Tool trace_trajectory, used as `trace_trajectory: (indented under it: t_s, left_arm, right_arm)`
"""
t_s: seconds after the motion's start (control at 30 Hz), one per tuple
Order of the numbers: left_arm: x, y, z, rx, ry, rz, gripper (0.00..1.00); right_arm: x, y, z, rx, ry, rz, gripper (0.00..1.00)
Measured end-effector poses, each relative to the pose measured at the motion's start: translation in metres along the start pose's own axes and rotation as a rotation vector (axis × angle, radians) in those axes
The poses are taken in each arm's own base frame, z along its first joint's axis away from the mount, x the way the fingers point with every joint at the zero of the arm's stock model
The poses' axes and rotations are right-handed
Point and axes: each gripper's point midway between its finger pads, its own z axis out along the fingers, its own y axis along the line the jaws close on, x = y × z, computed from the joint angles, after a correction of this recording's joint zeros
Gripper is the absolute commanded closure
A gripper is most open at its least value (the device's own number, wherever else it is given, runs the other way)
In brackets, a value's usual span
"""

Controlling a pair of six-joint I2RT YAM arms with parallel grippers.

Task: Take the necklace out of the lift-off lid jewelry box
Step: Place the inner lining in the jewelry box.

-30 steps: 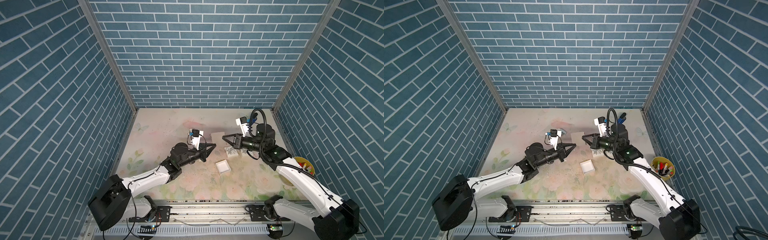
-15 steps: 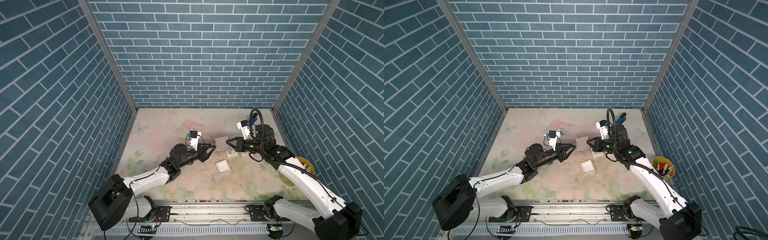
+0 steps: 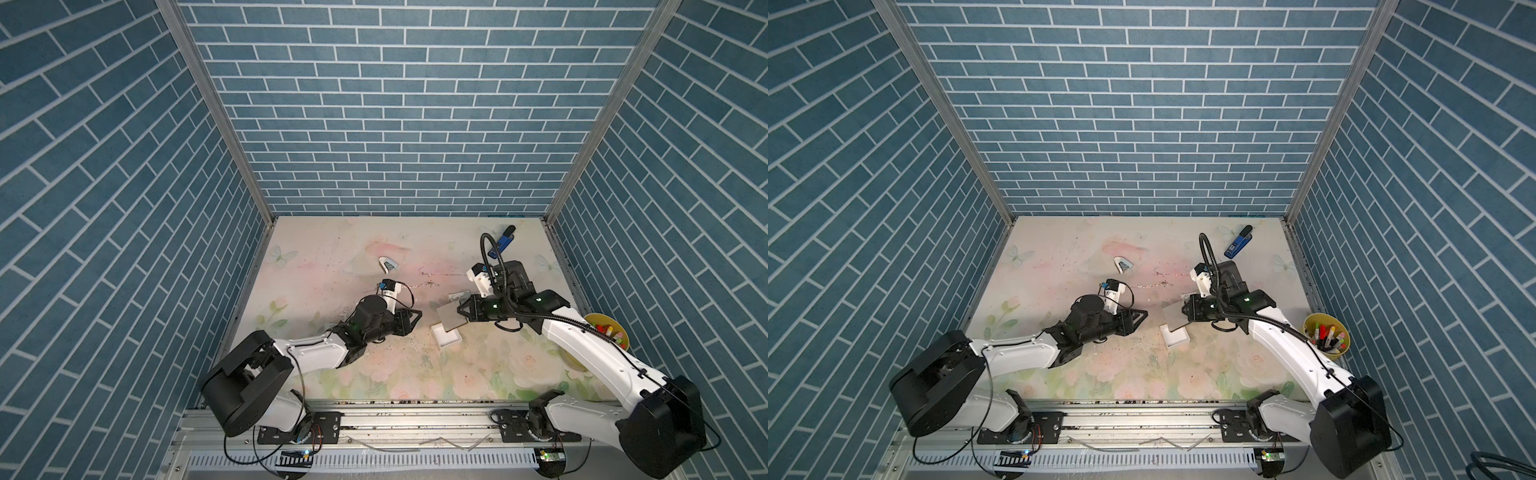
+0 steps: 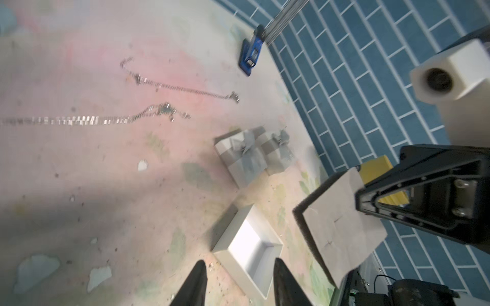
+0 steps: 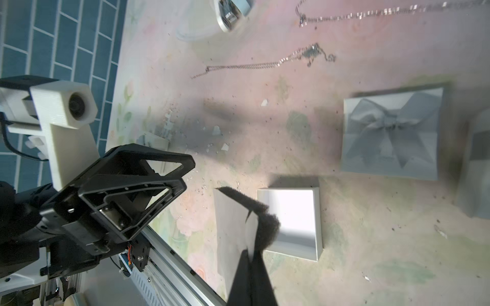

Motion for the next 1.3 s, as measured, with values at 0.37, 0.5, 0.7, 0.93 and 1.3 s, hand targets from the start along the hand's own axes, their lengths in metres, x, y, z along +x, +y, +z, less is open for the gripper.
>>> trace_trajectory:
  t_s: [0.37, 0.5, 0.7, 0.93, 1.3]
  left_arm:
    - [0.056, 0.027, 0.026, -0.08, 0.144, -0.089, 0.71]
    - [0.066, 0.03, 0.031, -0.088, 0.164, -0.101, 0.74]
    - [0.068, 0.023, 0.039, -0.071, 0.167, -0.103, 0.76]
    - [0.068, 0.014, 0.046, -0.053, 0.167, -0.1, 0.77]
    - [0.067, 0.013, 0.056, -0.052, 0.168, -0.102, 0.77]
  right_arm:
    - [0.015, -0.02, 0.026, 0.037, 0.097, -0.003, 1.0]
    - [0.018, -0.024, 0.032, 0.043, 0.119, -0.007, 1.0]
    - [0.022, -0.027, 0.035, 0.047, 0.134, -0.009, 1.0]
    - [0.028, -0.031, 0.042, 0.043, 0.161, -0.003, 1.0]
    - [0.034, -0.035, 0.05, 0.035, 0.171, -0.01, 1.0]
